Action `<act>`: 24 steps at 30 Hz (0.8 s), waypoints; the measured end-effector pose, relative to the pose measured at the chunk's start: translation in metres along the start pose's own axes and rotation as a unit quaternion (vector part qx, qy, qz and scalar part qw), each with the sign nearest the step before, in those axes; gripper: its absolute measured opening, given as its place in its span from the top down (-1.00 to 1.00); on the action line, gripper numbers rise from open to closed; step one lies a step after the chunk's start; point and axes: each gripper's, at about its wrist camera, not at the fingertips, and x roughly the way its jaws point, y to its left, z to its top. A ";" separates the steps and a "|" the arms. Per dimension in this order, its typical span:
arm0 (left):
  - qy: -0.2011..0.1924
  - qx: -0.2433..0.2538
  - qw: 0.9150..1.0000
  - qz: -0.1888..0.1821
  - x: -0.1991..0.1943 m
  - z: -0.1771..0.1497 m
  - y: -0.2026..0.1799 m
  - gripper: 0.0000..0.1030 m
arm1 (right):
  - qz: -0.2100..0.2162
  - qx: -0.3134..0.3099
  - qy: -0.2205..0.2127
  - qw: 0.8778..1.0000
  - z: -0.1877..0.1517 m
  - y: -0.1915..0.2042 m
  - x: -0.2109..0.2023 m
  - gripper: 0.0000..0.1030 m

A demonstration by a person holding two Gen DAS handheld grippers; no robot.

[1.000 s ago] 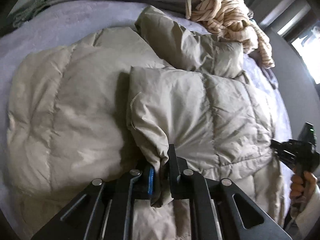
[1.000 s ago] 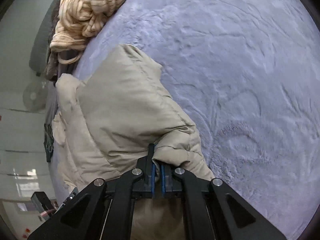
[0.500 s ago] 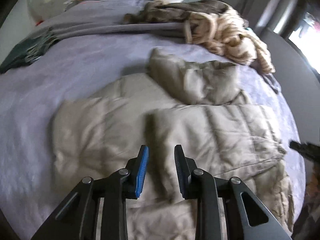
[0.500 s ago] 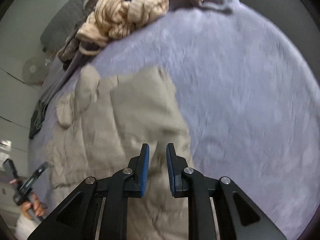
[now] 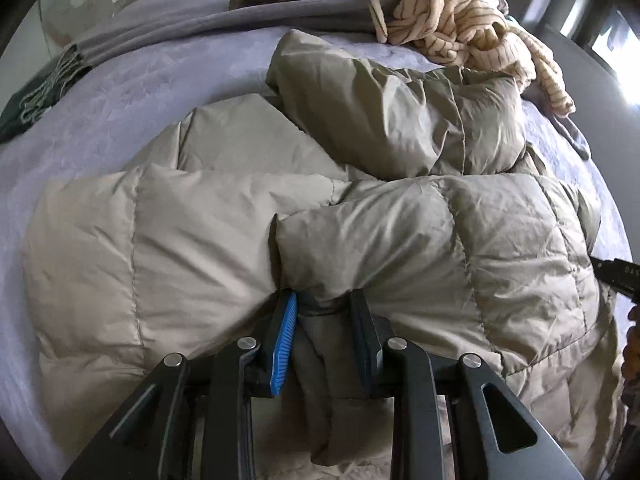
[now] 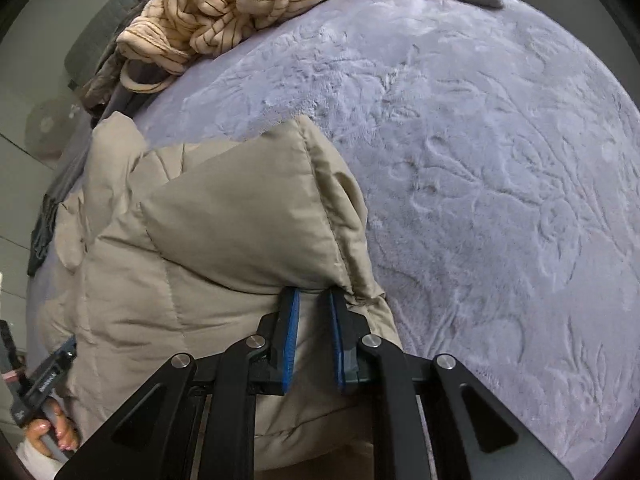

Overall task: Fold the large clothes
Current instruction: 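Grasp the second jacket side with both grippers, fold it toward the center, release, then open both grippers and withdraw them from the folded jacket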

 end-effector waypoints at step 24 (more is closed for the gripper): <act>0.027 -0.029 0.997 0.065 -0.092 -0.048 0.013 0.42 | -0.025 0.037 0.022 0.999 -0.082 -0.027 -0.103 0.08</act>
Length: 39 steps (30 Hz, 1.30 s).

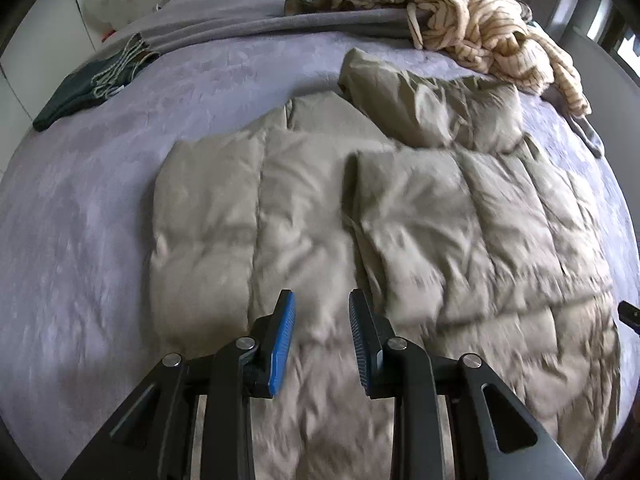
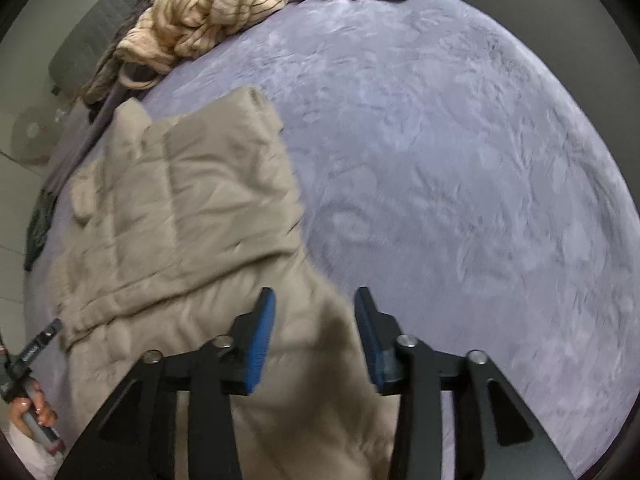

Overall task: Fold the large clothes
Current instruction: 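Open both grippers and withdraw them from the folded jacket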

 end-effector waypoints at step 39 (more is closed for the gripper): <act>0.073 -0.048 0.995 0.039 -0.121 -0.130 -0.056 -0.99 | 0.107 -0.034 0.131 0.985 -0.084 0.023 -0.060 -0.67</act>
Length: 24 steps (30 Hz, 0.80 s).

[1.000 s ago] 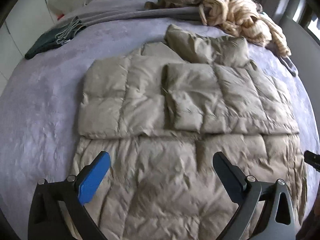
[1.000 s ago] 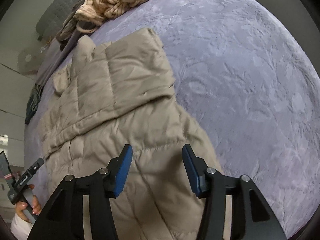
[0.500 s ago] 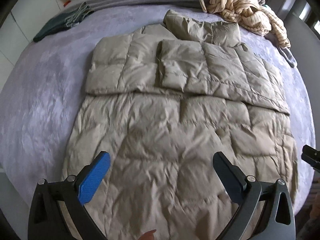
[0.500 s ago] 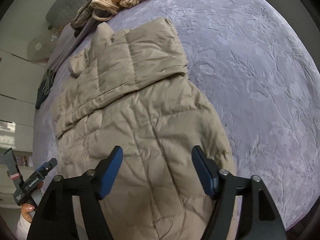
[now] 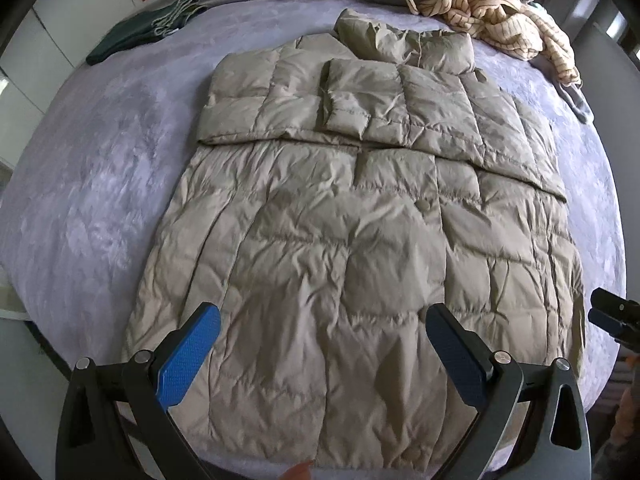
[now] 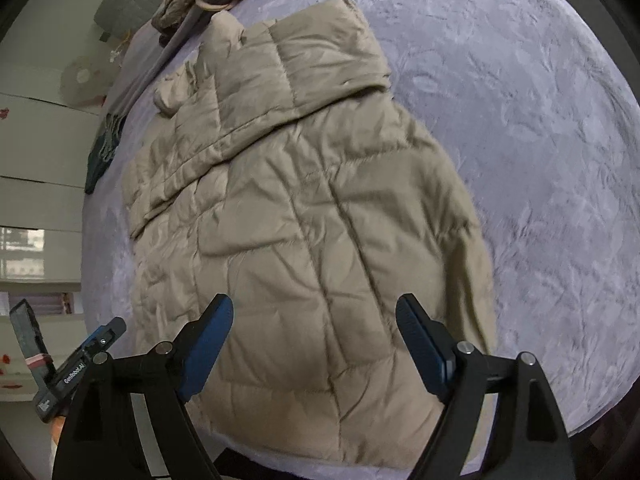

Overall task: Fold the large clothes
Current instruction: 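Open both grippers and withdraw them from the folded jacket, then move both grippers to the jacket hem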

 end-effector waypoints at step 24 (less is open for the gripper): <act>0.038 0.060 0.997 -0.015 0.017 -0.077 0.084 -0.99 | 0.011 0.127 -0.009 0.992 -0.136 0.017 0.017 -0.99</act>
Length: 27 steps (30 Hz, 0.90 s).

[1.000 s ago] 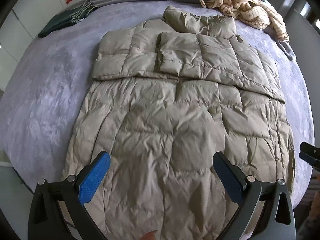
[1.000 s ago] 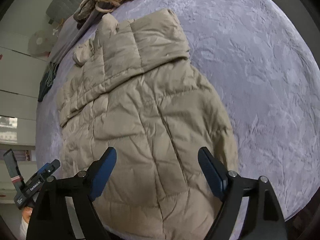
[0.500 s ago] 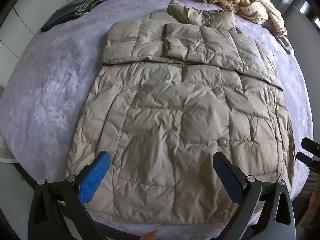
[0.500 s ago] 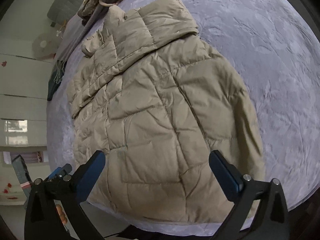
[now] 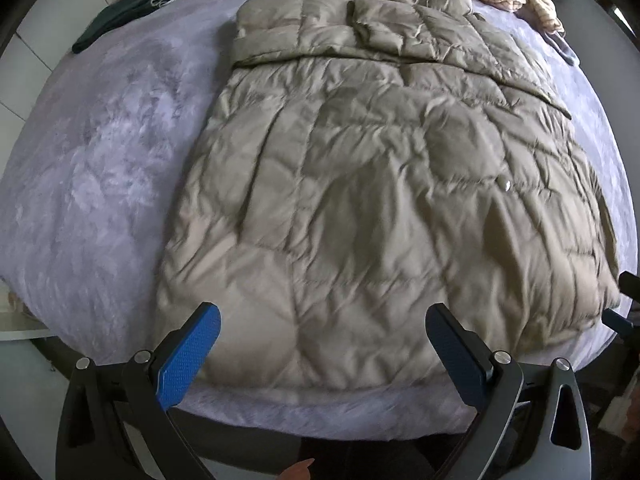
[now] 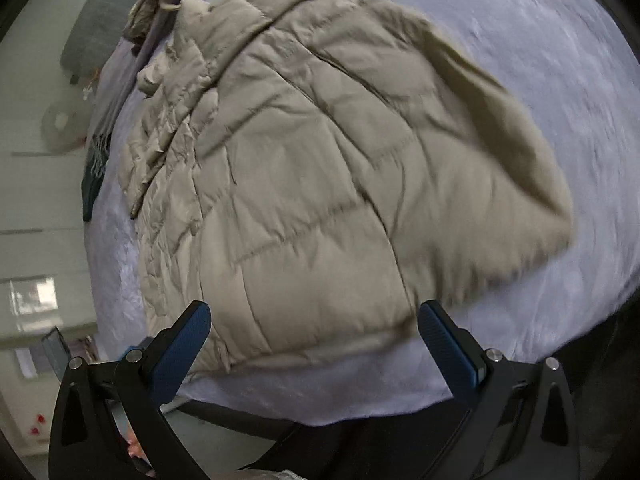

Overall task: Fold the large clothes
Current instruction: 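Move both grippers to the jacket hem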

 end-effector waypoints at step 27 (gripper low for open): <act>0.055 -0.282 0.917 -0.279 0.056 -0.077 0.083 -0.99 | 0.100 0.174 0.014 0.980 0.001 -0.087 0.006 -0.99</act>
